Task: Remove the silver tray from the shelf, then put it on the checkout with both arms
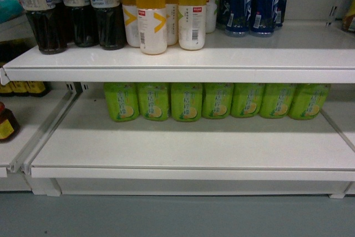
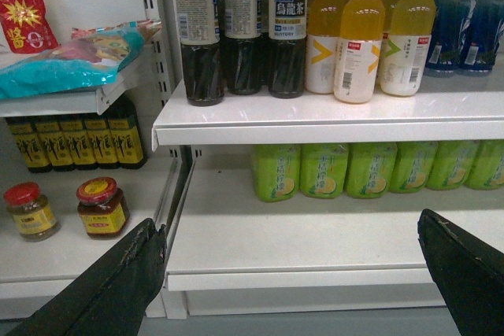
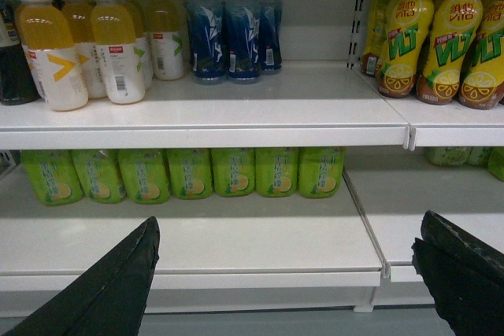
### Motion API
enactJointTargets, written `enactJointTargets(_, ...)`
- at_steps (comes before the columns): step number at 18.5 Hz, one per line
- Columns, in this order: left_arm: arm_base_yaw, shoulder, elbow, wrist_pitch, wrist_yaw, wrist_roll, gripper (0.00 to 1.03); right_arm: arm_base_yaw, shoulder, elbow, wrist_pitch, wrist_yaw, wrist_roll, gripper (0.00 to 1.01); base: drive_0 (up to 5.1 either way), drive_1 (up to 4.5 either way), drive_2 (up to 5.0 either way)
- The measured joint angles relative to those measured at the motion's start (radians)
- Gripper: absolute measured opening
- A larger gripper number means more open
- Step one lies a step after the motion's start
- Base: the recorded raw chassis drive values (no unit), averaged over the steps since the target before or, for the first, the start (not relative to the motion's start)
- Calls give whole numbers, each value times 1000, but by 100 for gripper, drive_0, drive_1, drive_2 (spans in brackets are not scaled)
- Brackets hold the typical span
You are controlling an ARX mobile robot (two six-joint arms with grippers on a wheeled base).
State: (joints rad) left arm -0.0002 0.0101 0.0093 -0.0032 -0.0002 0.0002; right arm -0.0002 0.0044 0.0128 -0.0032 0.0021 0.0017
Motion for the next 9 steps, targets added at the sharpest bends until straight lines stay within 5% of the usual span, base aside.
enactJointTargets(9, 0, 0, 0, 0, 0, 0, 98, 0, 0, 0, 0, 0, 0, 98, 0, 0, 0)
